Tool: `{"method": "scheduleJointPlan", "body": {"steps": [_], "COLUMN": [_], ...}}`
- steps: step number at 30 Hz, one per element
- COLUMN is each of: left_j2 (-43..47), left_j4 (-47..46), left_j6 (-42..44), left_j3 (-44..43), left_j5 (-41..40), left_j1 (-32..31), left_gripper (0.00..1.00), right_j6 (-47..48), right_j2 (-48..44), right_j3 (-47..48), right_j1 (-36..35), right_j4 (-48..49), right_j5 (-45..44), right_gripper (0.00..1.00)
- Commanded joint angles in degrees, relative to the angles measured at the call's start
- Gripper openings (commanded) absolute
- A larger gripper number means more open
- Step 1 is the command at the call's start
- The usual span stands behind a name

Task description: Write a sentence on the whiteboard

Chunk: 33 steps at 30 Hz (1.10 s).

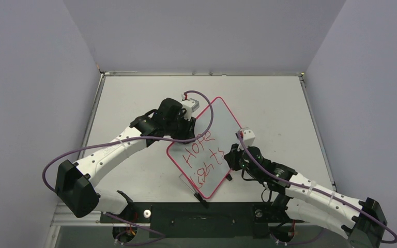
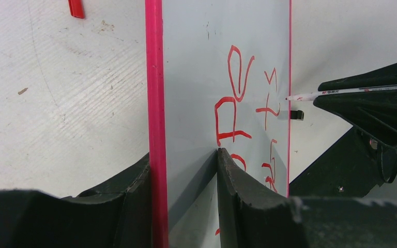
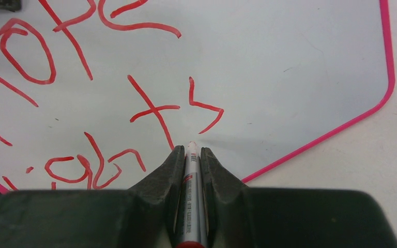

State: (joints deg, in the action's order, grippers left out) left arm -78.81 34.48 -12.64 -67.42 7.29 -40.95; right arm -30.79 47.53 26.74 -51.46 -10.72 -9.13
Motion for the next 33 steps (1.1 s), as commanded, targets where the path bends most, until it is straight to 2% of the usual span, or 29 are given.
{"method": "scheduleJointPlan", "body": {"steps": [1,9,18,33], "left_j2": [-2.12,-1.87,-1.43,-1.20], "left_j4": [6.57,6.60,6.49,6.53], "left_j6": [10.62,10.61,10.65,10.71], "left_j3": [1.75,1.81,1.85,1.85], "left_j5": [-12.20,-12.18,-11.91,-11.86], "left_j1": [-0.44,-0.50,-0.52,-0.49], "left_gripper": [0.00,0.00,0.00,0.00], "right_j6": [-0.43,1.77,2.89,3.01], "right_j2": [-3.08,-0.05,4.32,9.38], "right_j3": [2.13,6.75,7.03,6.91], "right_j1": [-0.22,2.79,8.77,14.15], "right_j4": [-2.44,-3.38,2.58,10.08], "right_j5": [-3.00,-8.66,-3.50,5.42], "right_gripper": [0.00,0.00,0.00,0.00]}}
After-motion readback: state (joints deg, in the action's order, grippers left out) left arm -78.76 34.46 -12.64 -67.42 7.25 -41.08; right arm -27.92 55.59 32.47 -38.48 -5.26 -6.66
